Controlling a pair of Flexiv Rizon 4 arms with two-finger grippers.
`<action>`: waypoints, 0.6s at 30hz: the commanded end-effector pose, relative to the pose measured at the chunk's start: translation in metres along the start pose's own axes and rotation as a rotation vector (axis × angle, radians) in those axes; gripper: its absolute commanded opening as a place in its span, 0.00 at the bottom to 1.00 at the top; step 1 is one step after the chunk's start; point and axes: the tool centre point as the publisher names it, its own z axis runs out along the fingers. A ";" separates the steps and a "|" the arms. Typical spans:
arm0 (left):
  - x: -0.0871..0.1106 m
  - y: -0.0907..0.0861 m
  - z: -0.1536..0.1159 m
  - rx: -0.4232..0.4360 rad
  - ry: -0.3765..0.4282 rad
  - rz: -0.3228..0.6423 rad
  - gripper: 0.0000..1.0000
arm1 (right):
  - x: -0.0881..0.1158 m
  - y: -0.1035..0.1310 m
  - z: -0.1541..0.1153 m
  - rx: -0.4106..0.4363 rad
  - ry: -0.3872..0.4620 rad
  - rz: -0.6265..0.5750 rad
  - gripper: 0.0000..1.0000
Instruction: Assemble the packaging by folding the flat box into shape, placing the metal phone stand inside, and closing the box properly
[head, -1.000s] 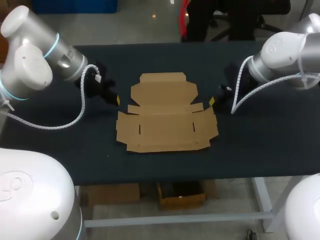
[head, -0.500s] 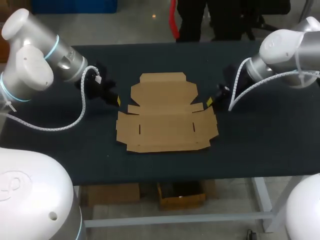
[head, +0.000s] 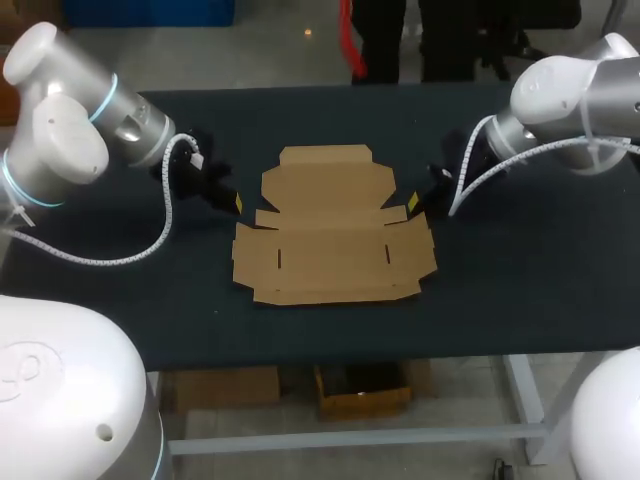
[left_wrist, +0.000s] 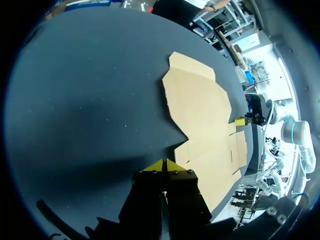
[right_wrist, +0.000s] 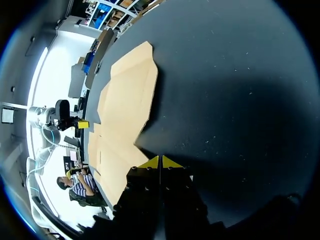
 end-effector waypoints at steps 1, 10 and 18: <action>-0.001 -0.002 0.002 -0.006 0.006 0.001 0.00 | -0.002 -0.006 0.002 -0.018 0.009 0.001 0.00; -0.001 -0.004 0.007 -0.020 0.018 0.011 0.00 | -0.003 -0.009 0.004 -0.027 0.024 0.011 0.00; -0.001 -0.006 0.012 -0.034 0.028 0.023 0.00 | -0.003 -0.007 0.007 -0.027 0.035 0.012 0.00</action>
